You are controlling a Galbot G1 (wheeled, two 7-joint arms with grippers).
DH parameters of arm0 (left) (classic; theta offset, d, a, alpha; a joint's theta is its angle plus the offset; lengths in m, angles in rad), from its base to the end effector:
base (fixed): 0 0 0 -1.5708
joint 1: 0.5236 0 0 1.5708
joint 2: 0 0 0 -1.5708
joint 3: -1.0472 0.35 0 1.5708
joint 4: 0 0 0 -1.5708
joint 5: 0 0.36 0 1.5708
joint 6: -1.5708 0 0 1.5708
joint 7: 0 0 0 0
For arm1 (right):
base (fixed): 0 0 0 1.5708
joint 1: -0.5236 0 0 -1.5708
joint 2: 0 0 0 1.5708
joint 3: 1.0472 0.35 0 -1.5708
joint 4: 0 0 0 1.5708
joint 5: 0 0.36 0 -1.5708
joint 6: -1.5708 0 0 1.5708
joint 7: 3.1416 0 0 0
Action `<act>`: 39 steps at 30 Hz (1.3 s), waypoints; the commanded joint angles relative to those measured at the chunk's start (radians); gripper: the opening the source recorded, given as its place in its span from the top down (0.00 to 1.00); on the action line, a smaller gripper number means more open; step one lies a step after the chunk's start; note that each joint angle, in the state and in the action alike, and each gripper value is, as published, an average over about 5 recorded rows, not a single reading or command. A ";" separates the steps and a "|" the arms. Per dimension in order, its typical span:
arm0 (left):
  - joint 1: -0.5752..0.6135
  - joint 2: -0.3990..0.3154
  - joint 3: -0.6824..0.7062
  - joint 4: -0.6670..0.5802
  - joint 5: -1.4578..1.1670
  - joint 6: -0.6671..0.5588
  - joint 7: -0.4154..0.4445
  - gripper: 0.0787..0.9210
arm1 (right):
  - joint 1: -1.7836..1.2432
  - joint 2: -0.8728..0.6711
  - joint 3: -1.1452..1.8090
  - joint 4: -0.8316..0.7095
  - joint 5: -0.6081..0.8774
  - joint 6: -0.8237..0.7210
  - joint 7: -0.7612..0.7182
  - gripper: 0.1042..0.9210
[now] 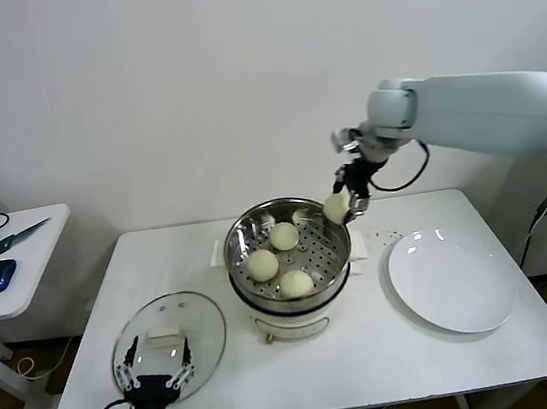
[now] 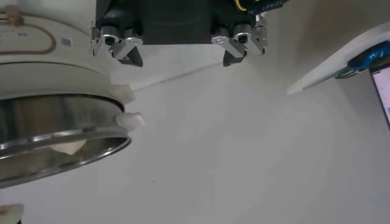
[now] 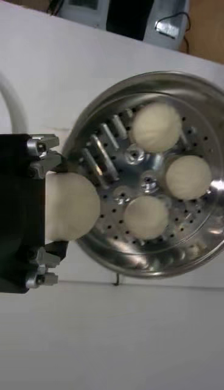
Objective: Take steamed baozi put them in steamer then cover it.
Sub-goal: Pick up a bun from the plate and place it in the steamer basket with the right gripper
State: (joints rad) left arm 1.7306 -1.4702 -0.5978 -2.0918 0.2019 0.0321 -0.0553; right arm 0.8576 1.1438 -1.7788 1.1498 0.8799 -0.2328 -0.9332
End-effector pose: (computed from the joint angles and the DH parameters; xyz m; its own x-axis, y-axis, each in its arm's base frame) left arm 0.1356 0.0402 -0.3266 -0.9826 -0.0766 0.1692 -0.0171 0.9444 0.3282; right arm 0.5951 0.0167 -0.0258 -0.1560 -0.2325 0.9600 -0.9754 -0.1170 -0.1868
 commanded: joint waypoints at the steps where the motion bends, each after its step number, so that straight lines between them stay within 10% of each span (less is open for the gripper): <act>1: -0.020 0.013 -0.011 0.006 -0.020 0.004 0.009 0.12 | -0.044 0.197 -0.073 -0.063 0.095 -0.027 0.012 0.26; 39: -0.067 0.023 -0.046 0.022 -0.040 0.034 0.017 0.12 | -0.111 0.116 -0.001 -0.046 0.032 -0.053 0.027 0.12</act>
State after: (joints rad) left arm 1.6654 -1.4449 -0.6451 -2.0678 0.1574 0.0634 -0.0381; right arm 0.7125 1.3131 -1.8002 1.0515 0.9189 -0.2836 -0.9069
